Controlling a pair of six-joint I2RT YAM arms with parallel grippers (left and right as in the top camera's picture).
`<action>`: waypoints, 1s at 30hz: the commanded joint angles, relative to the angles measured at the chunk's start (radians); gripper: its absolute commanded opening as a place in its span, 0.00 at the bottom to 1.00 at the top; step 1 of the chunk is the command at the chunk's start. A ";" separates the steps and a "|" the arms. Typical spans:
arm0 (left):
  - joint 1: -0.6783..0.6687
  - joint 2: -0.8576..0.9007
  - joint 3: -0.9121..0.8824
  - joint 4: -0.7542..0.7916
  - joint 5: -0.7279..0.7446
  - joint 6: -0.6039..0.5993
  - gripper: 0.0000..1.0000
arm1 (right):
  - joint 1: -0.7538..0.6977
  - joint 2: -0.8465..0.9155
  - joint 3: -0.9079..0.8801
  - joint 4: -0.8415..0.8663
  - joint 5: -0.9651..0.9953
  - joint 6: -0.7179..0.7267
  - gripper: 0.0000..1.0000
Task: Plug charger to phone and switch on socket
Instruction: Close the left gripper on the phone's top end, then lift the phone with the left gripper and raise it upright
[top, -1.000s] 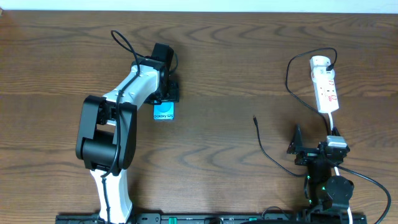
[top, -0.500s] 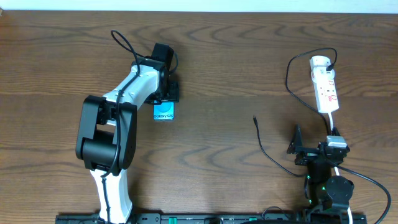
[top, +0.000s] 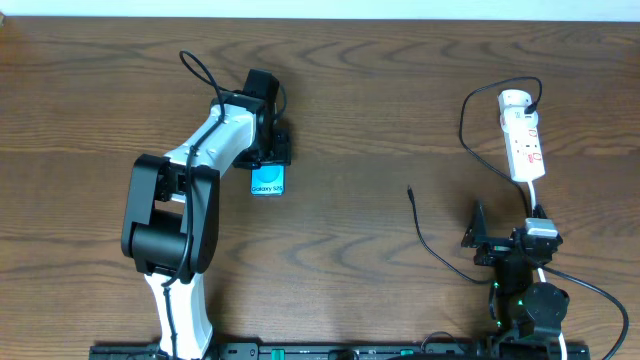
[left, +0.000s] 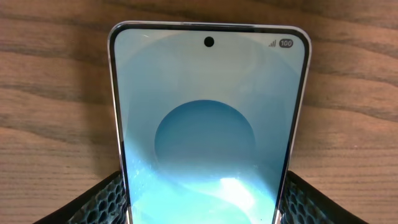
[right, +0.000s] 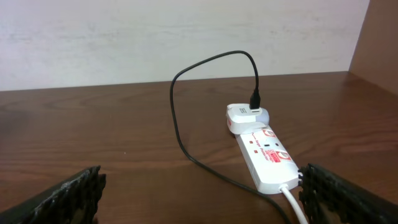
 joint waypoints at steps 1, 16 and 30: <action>0.003 -0.052 -0.002 -0.007 0.017 -0.011 0.08 | -0.005 -0.003 -0.001 -0.005 -0.006 0.013 0.99; 0.003 -0.257 -0.001 -0.054 0.017 -0.119 0.07 | -0.005 -0.003 -0.001 -0.005 -0.006 0.013 0.99; 0.006 -0.504 -0.001 -0.108 0.090 -0.463 0.07 | -0.005 -0.003 -0.001 -0.005 -0.006 0.013 0.99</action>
